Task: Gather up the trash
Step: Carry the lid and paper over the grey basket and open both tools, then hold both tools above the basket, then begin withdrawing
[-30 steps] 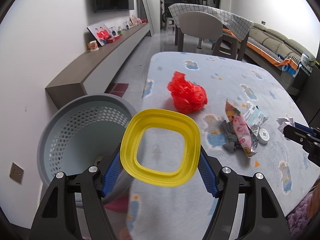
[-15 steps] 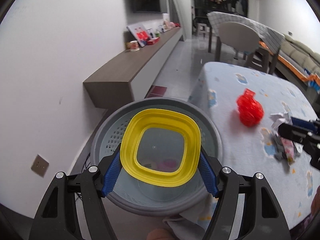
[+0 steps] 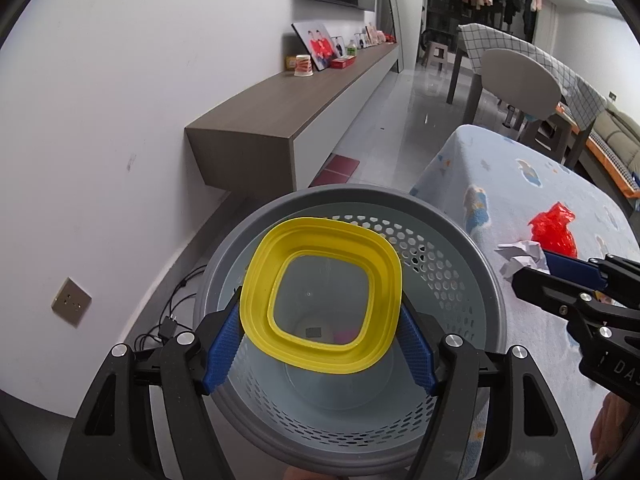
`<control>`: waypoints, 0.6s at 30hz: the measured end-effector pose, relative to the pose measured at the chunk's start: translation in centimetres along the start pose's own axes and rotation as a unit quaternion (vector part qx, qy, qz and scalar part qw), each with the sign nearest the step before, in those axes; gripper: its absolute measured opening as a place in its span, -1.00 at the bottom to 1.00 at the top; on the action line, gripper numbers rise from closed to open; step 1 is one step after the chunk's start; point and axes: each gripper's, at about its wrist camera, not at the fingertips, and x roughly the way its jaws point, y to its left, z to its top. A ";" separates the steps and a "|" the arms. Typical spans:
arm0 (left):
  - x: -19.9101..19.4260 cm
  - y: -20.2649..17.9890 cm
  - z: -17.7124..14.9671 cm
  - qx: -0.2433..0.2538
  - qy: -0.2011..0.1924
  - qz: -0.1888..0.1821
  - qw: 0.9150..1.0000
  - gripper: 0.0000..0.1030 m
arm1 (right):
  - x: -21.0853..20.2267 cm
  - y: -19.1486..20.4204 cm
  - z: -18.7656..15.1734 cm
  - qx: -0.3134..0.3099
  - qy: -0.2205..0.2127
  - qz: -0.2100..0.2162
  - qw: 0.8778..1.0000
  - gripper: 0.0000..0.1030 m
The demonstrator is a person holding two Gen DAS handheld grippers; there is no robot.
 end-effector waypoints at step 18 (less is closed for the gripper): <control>0.7 1.1 0.1 -0.019 0.008 0.016 1.000 0.56 | 1.8 0.1 0.7 -0.005 -0.014 0.000 1.000 0.36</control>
